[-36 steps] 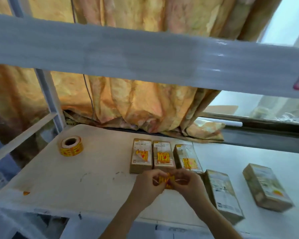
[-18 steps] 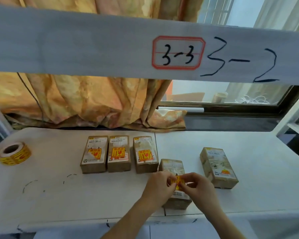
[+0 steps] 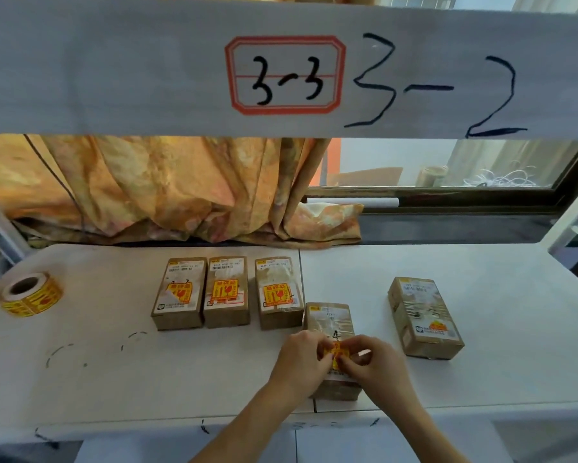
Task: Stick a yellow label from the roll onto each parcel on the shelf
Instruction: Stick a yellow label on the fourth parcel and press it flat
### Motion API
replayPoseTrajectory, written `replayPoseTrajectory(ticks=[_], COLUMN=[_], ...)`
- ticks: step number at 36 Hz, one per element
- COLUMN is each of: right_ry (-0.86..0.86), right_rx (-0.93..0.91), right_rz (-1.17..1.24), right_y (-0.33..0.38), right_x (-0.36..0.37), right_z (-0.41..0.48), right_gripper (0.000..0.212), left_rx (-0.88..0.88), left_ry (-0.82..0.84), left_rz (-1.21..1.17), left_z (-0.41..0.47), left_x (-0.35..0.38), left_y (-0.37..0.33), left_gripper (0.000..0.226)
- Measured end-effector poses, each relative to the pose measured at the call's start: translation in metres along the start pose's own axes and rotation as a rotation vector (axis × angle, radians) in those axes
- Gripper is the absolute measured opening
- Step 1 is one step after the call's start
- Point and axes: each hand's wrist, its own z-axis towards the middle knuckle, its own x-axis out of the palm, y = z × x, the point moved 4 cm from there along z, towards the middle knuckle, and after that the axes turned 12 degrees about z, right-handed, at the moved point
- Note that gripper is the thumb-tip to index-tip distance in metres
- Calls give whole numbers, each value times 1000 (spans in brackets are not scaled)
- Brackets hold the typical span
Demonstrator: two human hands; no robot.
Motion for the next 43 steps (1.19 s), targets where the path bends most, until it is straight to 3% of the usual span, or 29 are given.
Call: replayPoseTrajectory(ticks=[13,21,37,43], right_ry=[42,50,29,5], right_rx=[-44,-67,-71,-128], right_rz=[-115,-60,-49,-152], right_y=[-2,-7,-19,-16], right_x=[9,6,-6,-4], right_z=[4,2,3,-6], right_gripper=[20,30,29,25], left_rx=[-39,-34,-35,-32], left_ry=[-31,-4,42,102], left_rz=[45,48,46,60], left_z=[-6,-7,-14,-13], left_x=[5,6,6,5], left_y=[4,6,24,26], left_gripper=[23,28,41,48])
